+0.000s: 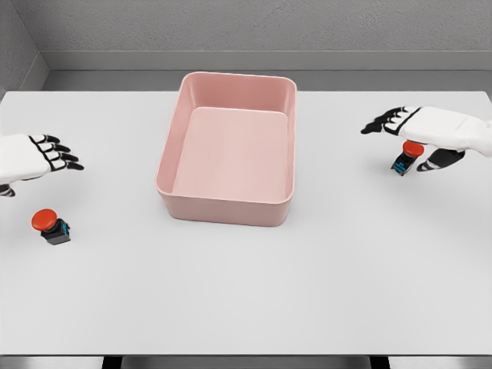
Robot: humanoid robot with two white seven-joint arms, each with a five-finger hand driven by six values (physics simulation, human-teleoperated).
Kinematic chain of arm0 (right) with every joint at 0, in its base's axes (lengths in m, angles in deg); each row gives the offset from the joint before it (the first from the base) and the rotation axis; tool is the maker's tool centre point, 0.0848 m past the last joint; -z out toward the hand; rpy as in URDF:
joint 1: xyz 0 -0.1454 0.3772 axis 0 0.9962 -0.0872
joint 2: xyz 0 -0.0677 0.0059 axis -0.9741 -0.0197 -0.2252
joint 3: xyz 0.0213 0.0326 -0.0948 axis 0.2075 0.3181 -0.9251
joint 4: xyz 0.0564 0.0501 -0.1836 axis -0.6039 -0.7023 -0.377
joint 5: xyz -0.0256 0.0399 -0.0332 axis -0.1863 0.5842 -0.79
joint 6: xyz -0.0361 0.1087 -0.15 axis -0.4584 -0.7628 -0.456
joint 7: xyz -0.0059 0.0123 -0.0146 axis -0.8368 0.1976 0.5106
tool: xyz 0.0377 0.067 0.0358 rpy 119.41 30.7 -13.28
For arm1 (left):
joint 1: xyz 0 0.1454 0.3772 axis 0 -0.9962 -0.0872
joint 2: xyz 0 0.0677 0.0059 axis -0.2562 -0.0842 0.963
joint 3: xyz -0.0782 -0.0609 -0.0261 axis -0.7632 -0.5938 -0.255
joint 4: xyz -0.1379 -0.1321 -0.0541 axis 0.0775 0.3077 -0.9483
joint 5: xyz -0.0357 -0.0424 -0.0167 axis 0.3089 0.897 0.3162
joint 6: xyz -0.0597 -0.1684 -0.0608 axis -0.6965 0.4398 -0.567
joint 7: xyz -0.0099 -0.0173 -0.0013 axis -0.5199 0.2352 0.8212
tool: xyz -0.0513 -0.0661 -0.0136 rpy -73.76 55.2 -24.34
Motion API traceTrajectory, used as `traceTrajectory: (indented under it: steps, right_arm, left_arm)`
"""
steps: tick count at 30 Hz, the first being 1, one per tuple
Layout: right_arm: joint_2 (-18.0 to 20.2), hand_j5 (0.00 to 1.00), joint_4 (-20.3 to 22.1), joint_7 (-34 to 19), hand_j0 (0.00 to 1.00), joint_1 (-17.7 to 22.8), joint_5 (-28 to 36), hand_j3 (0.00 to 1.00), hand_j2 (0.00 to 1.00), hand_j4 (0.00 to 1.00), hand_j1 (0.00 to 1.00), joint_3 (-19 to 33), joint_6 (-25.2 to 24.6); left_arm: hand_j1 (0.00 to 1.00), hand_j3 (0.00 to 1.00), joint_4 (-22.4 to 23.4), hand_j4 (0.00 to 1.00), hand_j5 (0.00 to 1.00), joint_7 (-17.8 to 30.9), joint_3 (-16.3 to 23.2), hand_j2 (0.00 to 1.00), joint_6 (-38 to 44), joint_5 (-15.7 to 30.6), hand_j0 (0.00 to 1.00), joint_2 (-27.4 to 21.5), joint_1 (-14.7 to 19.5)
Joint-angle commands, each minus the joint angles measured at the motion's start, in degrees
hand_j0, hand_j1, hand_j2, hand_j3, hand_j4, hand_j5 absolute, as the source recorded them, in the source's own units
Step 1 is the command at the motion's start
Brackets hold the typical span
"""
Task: Put the industrial switch in the basket with both arms
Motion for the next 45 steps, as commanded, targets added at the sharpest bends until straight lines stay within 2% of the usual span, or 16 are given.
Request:
traceTrajectory:
  steps: [1, 3, 6, 10, 19, 24, 29, 37, 40, 45]
  right_arm:
    - [-1.0, 1.00, -2.9, 0.0, 1.00, 0.0, -1.1, 1.00, 1.00, 1.00, 1.00, 0.1, -0.1]
    - [-1.0, 1.00, -4.8, 0.0, 1.00, 0.0, -1.9, 1.00, 1.00, 1.00, 1.00, 0.4, -0.1]
    - [-1.0, 1.00, -5.8, -0.1, 1.00, 0.0, -2.6, 1.00, 1.00, 1.00, 1.00, 0.4, -0.1]
    - [-2.6, 1.00, -7.5, -0.1, 1.00, -0.5, -3.0, 1.00, 1.00, 1.00, 1.00, 0.5, -0.1]
    - [-4.3, 1.00, -8.3, -0.1, 1.00, -0.6, -4.9, 1.00, 1.00, 1.00, 1.00, 0.5, -0.1]
    - [-7.9, 1.00, -10.7, -0.1, 1.00, -0.8, -9.0, 1.00, 1.00, 1.00, 1.00, 3.2, -0.1]
    - [-9.1, 1.00, -12.4, -0.1, 1.00, -0.8, -10.9, 1.00, 1.00, 1.00, 1.00, 3.3, -0.1]
    - [-8.6, 1.00, -13.1, -0.3, 1.00, -0.6, -11.5, 1.00, 1.00, 1.00, 1.00, 3.3, -0.1]
    - [-8.6, 0.89, -13.4, -0.2, 0.89, -0.4, -14.0, 0.89, 0.89, 0.89, 0.89, 5.7, -0.1]
    - [-8.6, 0.84, -13.3, -0.2, 0.84, -0.2, -14.0, 0.84, 0.84, 0.84, 0.84, 5.7, -0.1]
  left_arm:
    - [1.00, 1.00, 1.1, 1.00, 1.00, 0.1, 3.2, 1.00, 0.1, -1.6, 1.00, -0.1, 0.0]
    - [1.00, 1.00, 1.1, 1.00, 1.00, 0.1, 5.6, 1.00, 0.1, -3.5, 1.00, 0.2, 0.0]
    - [1.00, 1.00, 1.1, 1.00, 1.00, 0.1, 9.2, 1.00, 0.1, -3.6, 1.00, 0.4, 0.0]
    - [1.00, 1.00, 1.2, 1.00, 1.00, 0.0, 10.1, 1.00, 0.1, -3.6, 1.00, 0.4, 0.0]
    - [1.00, 1.00, 1.1, 1.00, 1.00, -0.2, 10.1, 1.00, 0.1, -3.4, 1.00, -0.2, 0.3]
    - [1.00, 1.00, 1.0, 1.00, 1.00, -0.3, 10.1, 1.00, 0.1, -2.8, 1.00, -0.5, 1.2]
    - [1.00, 1.00, 0.1, 1.00, 1.00, -0.5, 10.1, 1.00, 0.1, -1.7, 1.00, -2.9, 1.8]
    - [1.00, 1.00, 0.1, 1.00, 1.00, -0.5, 9.9, 1.00, 0.1, 1.4, 1.00, -3.0, 2.5]
    - [1.00, 1.00, 0.1, 1.00, 1.00, -0.5, 10.0, 1.00, 0.1, 2.4, 1.00, -3.0, 2.5]
    - [1.00, 1.00, -0.3, 1.00, 1.00, -0.4, 10.5, 1.00, 0.1, 3.3, 1.00, -3.4, 2.5]
